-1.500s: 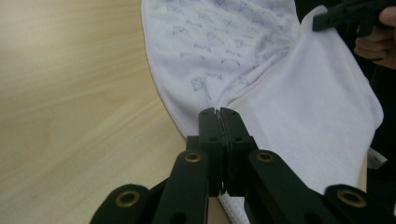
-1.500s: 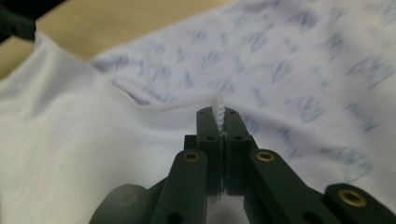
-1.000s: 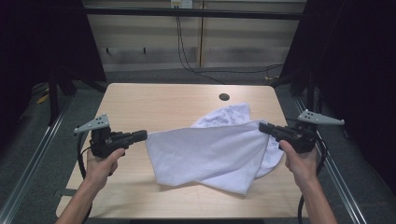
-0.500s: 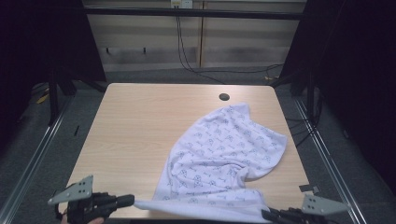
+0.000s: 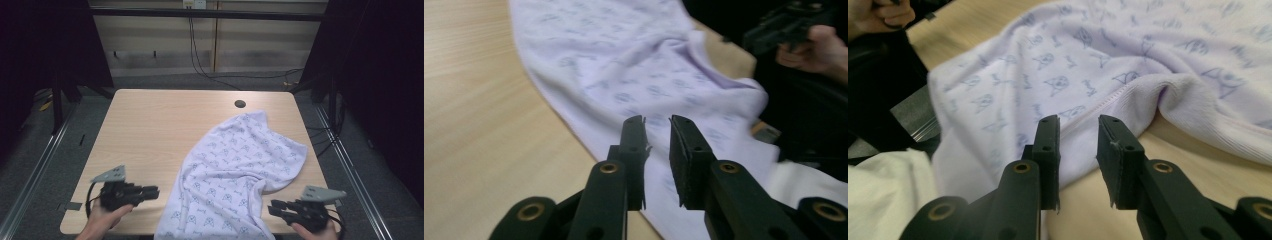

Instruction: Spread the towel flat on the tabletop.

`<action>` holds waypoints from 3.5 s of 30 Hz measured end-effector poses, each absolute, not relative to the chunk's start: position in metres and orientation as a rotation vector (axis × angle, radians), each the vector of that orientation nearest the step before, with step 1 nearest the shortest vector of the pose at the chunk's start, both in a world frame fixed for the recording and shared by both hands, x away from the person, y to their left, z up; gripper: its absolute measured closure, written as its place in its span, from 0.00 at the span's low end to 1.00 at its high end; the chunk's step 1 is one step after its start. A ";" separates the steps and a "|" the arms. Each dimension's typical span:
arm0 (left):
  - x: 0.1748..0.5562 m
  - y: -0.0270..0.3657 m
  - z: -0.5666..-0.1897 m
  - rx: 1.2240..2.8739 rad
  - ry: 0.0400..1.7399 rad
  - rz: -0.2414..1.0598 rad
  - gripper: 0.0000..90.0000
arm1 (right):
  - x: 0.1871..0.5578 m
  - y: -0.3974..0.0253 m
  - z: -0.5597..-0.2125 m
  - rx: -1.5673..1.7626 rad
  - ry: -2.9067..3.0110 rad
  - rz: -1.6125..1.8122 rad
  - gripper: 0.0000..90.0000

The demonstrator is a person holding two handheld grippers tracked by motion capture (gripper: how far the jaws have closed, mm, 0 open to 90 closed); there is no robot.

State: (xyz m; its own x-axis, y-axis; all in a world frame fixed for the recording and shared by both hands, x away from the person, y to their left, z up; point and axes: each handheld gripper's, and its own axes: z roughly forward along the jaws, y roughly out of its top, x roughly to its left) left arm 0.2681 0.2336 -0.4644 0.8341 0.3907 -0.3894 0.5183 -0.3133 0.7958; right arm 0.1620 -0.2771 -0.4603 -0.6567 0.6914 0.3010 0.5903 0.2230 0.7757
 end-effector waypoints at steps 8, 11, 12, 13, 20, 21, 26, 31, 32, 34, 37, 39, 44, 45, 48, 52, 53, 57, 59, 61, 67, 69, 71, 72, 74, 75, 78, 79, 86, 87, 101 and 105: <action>0.329 0.163 -0.495 2.111 0.704 -0.140 0.90 | 0.202 -0.234 -0.481 1.241 2.512 1.237 0.59; 0.327 0.149 -0.503 2.170 0.682 -0.105 0.90 | 0.201 -0.227 -0.486 1.231 2.539 1.169 0.56; 0.327 0.149 -0.502 2.172 0.686 -0.103 0.90 | 0.200 -0.225 -0.488 1.232 2.543 1.150 0.55; 0.326 0.149 -0.502 2.178 0.678 -0.098 0.90 | 0.200 -0.224 -0.489 1.233 2.543 1.126 0.54; 0.310 0.165 -0.502 2.193 0.676 -0.040 0.96 | 0.192 -0.214 -0.490 1.126 2.513 0.956 0.86; 0.305 0.169 -0.501 2.207 0.673 -0.027 0.97 | 0.192 -0.216 -0.490 1.151 2.513 0.983 0.91; 0.281 0.185 -0.498 2.230 0.685 -0.017 0.97 | 0.186 -0.244 -0.482 1.274 2.468 1.112 0.97; 0.256 0.194 -0.497 2.237 0.660 -0.153 0.97 | 0.166 -0.281 -0.469 1.310 2.383 1.207 0.98; 0.252 0.194 -0.496 2.243 0.656 -0.182 0.96 | 0.161 -0.287 -0.466 1.327 2.380 1.202 0.98; 0.247 0.193 -0.496 2.240 0.642 -0.230 0.94 | 0.152 -0.298 -0.463 1.351 2.404 1.220 0.98; 0.247 0.192 -0.494 2.228 0.625 -0.260 0.89 | 0.145 -0.303 -0.464 1.368 2.387 1.193 0.98; 0.253 0.190 -0.493 2.212 0.643 -0.241 0.89 | 0.145 -0.303 -0.462 1.394 2.376 1.148 0.94; 0.286 0.178 -0.487 2.164 0.656 -0.162 0.85 | 0.145 -0.303 -0.457 1.375 2.350 1.165 0.85; 0.297 0.173 -0.488 2.156 0.675 -0.130 0.85 | 0.147 -0.300 -0.458 1.379 2.354 1.159 0.82; 0.317 0.163 -0.493 2.130 0.712 -0.120 0.87 | 0.152 -0.294 -0.460 1.364 2.350 1.162 0.78; 0.341 0.139 -0.506 2.163 0.719 -0.053 0.90 | 0.165 -0.279 -0.464 1.335 2.358 1.190 0.68; 0.341 0.137 -0.505 2.177 0.712 -0.030 0.92 | 0.167 -0.276 -0.464 1.323 2.356 1.195 0.67; 0.337 0.143 -0.504 2.200 0.708 0.027 0.99 | 0.179 -0.262 -0.465 1.279 2.368 1.193 0.64; 0.336 0.157 -0.503 2.192 0.753 0.028 1.00 | 0.187 -0.255 -0.468 1.267 2.387 1.170 0.63; 0.334 0.168 -0.503 2.177 0.785 0.035 1.00 | 0.194 -0.250 -0.471 1.259 2.407 1.174 0.63; 0.315 0.207 -0.502 2.156 0.879 0.057 1.00 | 0.213 -0.224 -0.476 1.187 2.459 1.153 0.65; 0.308 0.218 -0.500 2.147 0.928 0.045 1.00 | 0.219 -0.211 -0.477 1.132 2.460 1.148 0.66; 0.304 0.225 -0.500 2.137 0.948 0.028 1.00 | 0.221 -0.207 -0.476 1.119 2.463 1.146 0.66; 0.299 0.233 -0.500 2.134 0.958 0.006 1.00 | 0.224 -0.202 -0.476 1.101 2.461 1.146 0.67; 0.292 0.241 -0.500 2.131 0.894 -0.033 0.92 | 0.230 -0.192 -0.473 1.057 2.436 1.203 0.71; 0.290 0.243 -0.500 2.132 0.887 -0.010 0.92 | 0.232 -0.191 -0.472 1.050 2.441 1.224 0.73; 0.296 0.247 -0.497 2.044 0.890 -0.060 0.92 | 0.239 -0.187 -0.475 1.065 2.463 1.231 0.73; 0.305 0.243 -0.497 2.028 0.913 -0.043 0.92 | 0.241 -0.185 -0.480 1.060 2.494 1.174 0.72; 0.328 0.222 -0.504 2.093 0.934 0.035 0.90 | 0.241 -0.195 -0.491 1.134 2.472 1.053 0.69; 0.330 0.220 -0.504 2.097 0.933 0.046 0.92 | 0.240 -0.198 -0.492 1.131 2.464 1.031 0.73; 0.337 0.220 -0.507 2.076 0.931 0.041 0.97 | 0.229 -0.270 -0.482 1.442 2.288 1.143 0.99; 0.337 0.220 -0.507 2.073 0.934 0.040 0.97 | 0.218 -0.293 -0.485 1.533 2.266 1.154 0.91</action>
State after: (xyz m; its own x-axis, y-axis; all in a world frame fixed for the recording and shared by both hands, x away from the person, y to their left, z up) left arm 0.3367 0.2197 -0.5071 0.7220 0.6297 -0.2868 0.6029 -0.3691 0.7073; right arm 0.2180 -0.2925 -0.4851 -0.4558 0.8489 0.2675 0.7157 0.1709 0.6772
